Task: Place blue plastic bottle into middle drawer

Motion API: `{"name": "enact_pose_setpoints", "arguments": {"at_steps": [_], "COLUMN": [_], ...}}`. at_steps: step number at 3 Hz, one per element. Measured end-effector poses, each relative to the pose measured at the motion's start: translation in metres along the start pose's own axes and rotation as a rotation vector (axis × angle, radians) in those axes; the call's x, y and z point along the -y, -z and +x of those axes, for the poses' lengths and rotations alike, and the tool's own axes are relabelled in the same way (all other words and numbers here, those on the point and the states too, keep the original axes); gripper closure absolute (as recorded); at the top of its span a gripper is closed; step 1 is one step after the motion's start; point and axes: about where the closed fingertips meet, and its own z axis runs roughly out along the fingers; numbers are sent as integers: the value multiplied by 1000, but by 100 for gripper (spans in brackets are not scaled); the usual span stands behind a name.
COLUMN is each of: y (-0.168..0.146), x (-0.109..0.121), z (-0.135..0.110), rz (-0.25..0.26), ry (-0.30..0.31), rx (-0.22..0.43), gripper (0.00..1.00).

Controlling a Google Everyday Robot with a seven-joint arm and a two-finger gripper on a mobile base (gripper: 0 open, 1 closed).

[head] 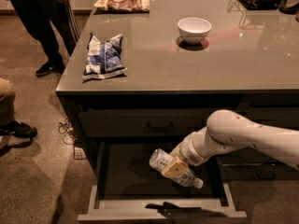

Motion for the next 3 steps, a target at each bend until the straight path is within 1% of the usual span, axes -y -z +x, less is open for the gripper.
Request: {"name": "enact_pose_setpoints", "arguments": {"at_steps": [1, 2, 3], "y": [-22, -46, -71], "x": [15, 26, 34], "z": [16, 26, 38], "rz": [28, 33, 30], "ry": [-44, -74, -106], "rx": [-5, -7, -39], "gripper": [100, 100, 82]}}
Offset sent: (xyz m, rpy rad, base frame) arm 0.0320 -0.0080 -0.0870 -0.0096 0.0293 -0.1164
